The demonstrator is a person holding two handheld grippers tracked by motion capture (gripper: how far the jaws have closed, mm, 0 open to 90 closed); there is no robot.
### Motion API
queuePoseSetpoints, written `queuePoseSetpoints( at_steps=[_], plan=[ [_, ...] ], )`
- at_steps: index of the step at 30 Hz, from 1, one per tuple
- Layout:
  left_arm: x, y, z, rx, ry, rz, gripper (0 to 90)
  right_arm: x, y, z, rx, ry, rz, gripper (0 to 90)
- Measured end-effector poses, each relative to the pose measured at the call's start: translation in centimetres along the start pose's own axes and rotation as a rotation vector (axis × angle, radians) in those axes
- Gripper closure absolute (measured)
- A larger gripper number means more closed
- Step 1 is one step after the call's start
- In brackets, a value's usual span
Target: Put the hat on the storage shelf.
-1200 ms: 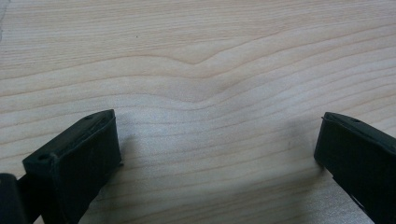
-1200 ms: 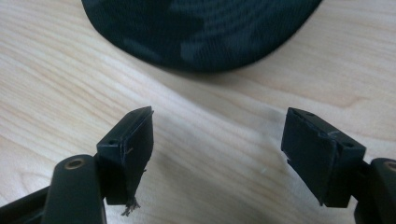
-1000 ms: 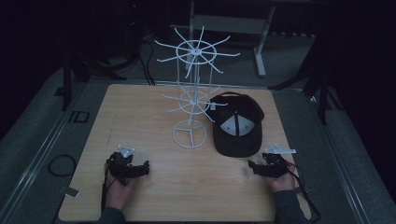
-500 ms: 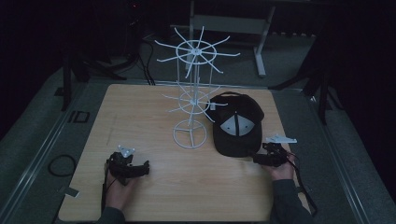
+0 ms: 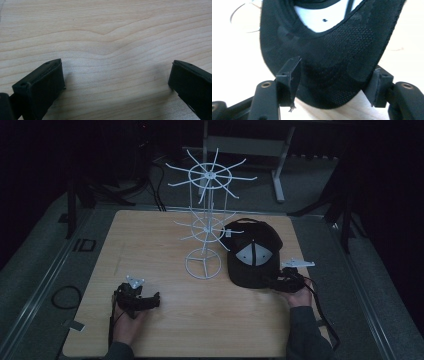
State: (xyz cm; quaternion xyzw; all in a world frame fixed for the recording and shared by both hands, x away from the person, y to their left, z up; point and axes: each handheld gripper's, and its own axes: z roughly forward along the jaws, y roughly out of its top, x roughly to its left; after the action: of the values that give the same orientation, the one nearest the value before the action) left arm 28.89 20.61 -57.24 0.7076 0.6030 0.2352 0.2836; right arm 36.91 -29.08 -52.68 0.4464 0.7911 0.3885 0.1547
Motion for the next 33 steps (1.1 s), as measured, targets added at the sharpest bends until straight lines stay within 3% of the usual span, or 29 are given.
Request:
queuePoseSetpoints(
  at_steps=[5, 11, 17, 19, 20, 24, 33],
  plan=[
    [0.0, 0.0, 0.0, 0.001, 0.0, 0.001, 0.2, 0.8, -0.3, 0.0, 0.0, 0.02, -0.016, 38.0],
    [0.0, 0.0, 0.0, 0.001, 0.0, 0.001, 0.2, 1.6, -0.7, 0.4, -0.002, 0.101, -0.015, 45.0],
    [0.0, 0.0, 0.0, 0.001, 0.0, 0.002, 0.2, 1.3, -0.5, 1.6, -0.005, 0.138, 0.019, 47.7],
    [0.0, 0.0, 0.0, 0.001, 0.0, 0.001, 0.2, 1.0, -0.4, 1.9, -0.012, 0.156, 0.039, 50.9],
    [0.0, 0.0, 0.0, 0.001, 0.0, 0.002, 0.2, 0.9, -0.3, 2.1, -0.021, 0.179, 0.054, 56.6],
    [0.0, 0.0, 0.0, 0.001, 0.0, 0.001, 0.2, 1.2, -0.3, 2.2, -0.042, 0.222, 0.063, 65.0],
    [0.0, 0.0, 0.0, 0.001, 0.0, 0.002, 0.2, 1.9, -0.6, 2.0, -0.051, 0.261, 0.063, 71.1]
  ],
)
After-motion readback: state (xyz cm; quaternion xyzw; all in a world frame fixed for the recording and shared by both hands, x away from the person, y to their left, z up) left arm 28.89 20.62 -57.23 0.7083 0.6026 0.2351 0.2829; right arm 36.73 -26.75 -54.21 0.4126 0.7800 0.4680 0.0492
